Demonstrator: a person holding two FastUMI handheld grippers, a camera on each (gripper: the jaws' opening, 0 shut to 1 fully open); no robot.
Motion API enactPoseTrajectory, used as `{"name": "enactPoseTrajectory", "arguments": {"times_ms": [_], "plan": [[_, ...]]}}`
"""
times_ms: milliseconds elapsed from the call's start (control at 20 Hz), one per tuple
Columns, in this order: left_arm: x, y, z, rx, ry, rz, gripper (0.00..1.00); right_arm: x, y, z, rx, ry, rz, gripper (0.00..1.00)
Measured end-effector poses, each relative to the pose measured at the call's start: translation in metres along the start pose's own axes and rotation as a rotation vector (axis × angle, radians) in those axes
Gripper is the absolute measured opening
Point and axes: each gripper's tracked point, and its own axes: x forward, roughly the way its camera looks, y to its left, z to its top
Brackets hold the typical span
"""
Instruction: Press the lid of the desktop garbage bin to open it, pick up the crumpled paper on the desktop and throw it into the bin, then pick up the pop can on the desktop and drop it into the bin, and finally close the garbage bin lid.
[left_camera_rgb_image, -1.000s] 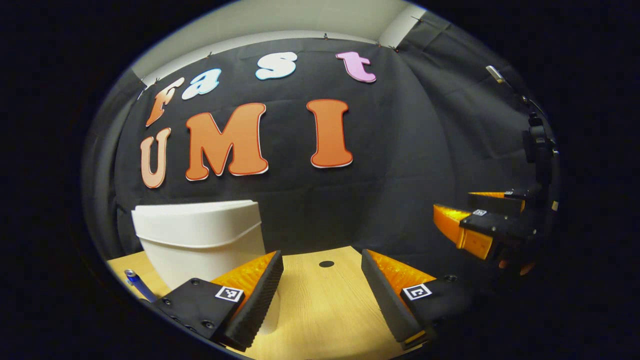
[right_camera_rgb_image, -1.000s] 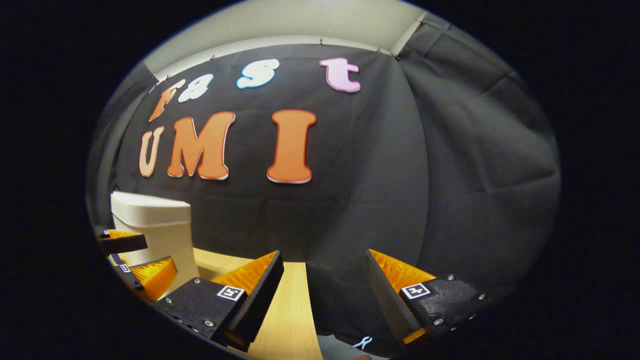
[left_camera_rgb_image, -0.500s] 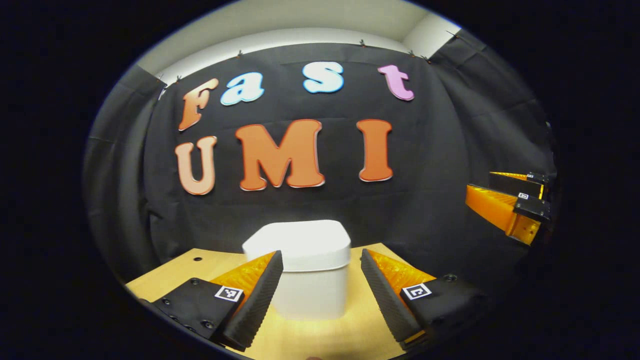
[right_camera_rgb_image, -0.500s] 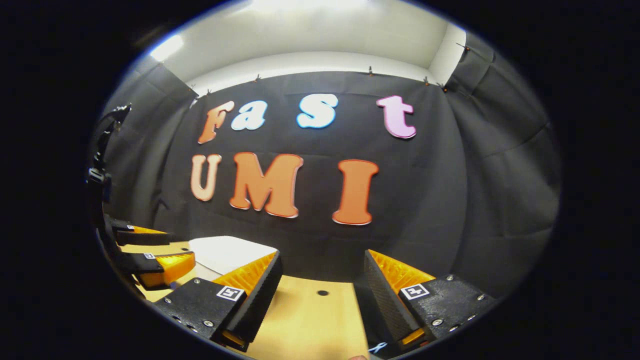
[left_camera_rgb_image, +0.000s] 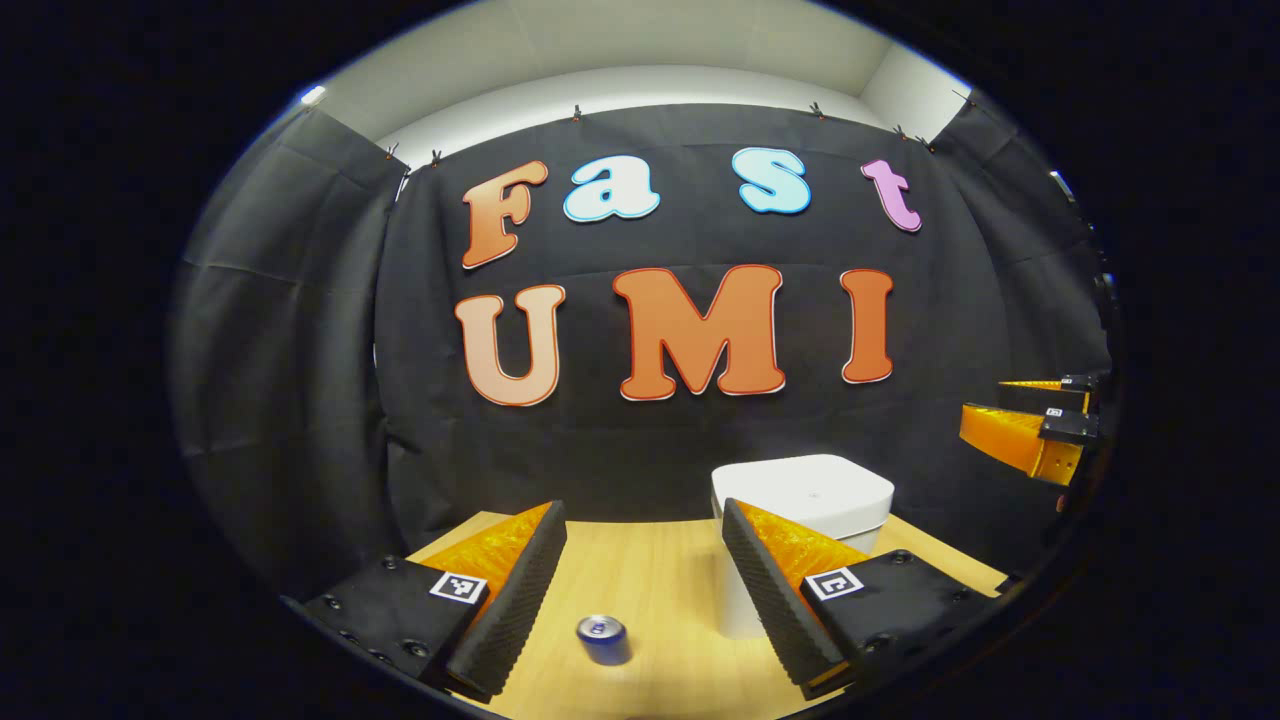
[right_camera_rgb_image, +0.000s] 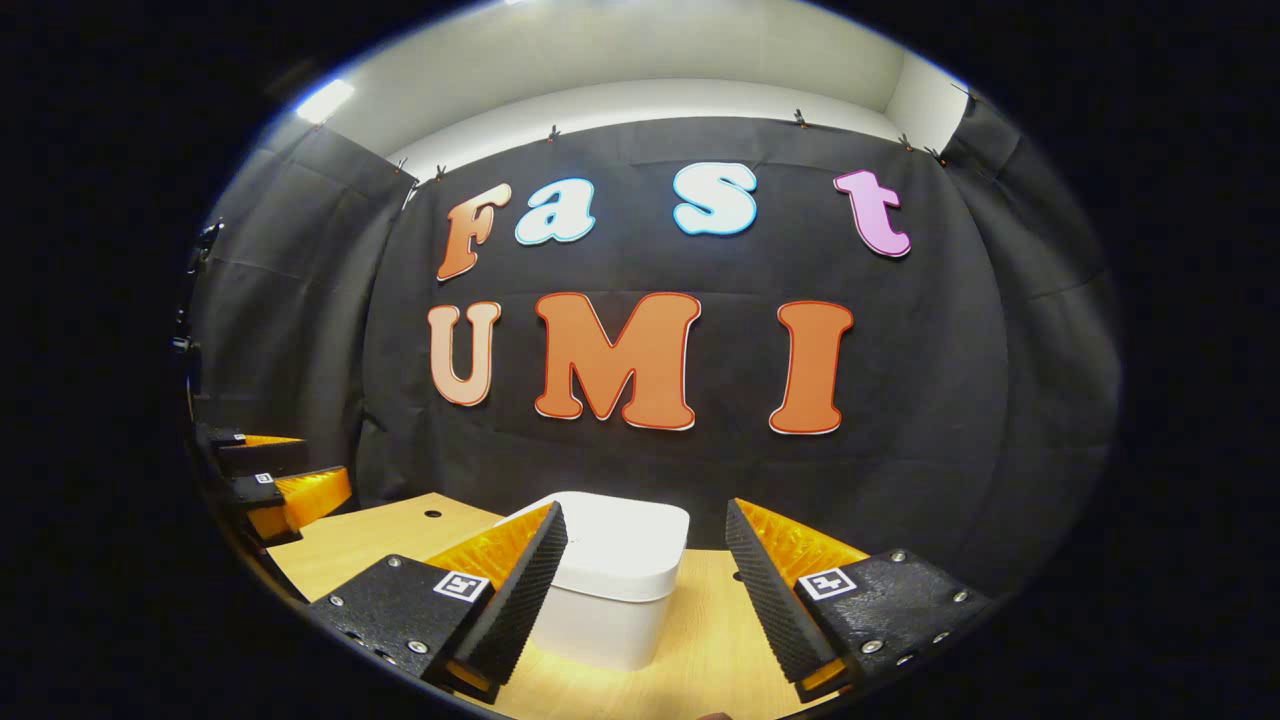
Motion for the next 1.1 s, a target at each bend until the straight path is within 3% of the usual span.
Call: {"name": "enactPoseTrajectory", "arguments": {"times_ms": [250, 300, 500, 550, 650, 700, 750, 800, 950, 1100], "plan": [[0.011, 0.062, -0.003, -0.021, 0.005, -0.034, 1.00, 0.019, 0.031, 0.010, -0.016, 0.019, -0.073, 0.98], [0.012, 0.073, -0.005, -0.027, 0.005, -0.043, 1.00, 0.022, 0.034, 0.012, -0.014, 0.021, -0.094, 0.89], [0.017, 0.103, -0.011, -0.056, 0.024, -0.081, 0.96, 0.038, 0.051, 0.018, -0.036, 0.040, -0.152, 0.71], [0.020, 0.110, -0.010, -0.061, 0.027, -0.091, 1.00, 0.043, 0.054, 0.019, -0.050, 0.048, -0.162, 0.66], [0.026, 0.122, -0.011, -0.068, 0.027, -0.100, 0.96, 0.056, 0.061, 0.021, -0.063, 0.068, -0.173, 0.43], [0.030, 0.123, -0.011, -0.072, 0.027, -0.101, 0.99, 0.062, 0.059, 0.020, -0.062, 0.083, -0.182, 0.31], [0.033, 0.126, -0.009, -0.077, 0.029, -0.097, 0.96, 0.066, 0.056, 0.019, -0.061, 0.096, -0.201, 0.25], [0.036, 0.128, -0.007, -0.081, 0.029, -0.090, 0.99, 0.072, 0.055, 0.018, -0.057, 0.104, -0.199, 0.18], [0.045, 0.136, -0.003, -0.086, 0.025, -0.052, 0.99, 0.090, 0.068, 0.017, -0.033, 0.106, -0.132, 0.10], [0.046, 0.144, -0.001, -0.085, 0.032, 0.008, 0.99, 0.104, 0.073, -0.004, -0.027, 0.183, -0.059, 0.05]]}}
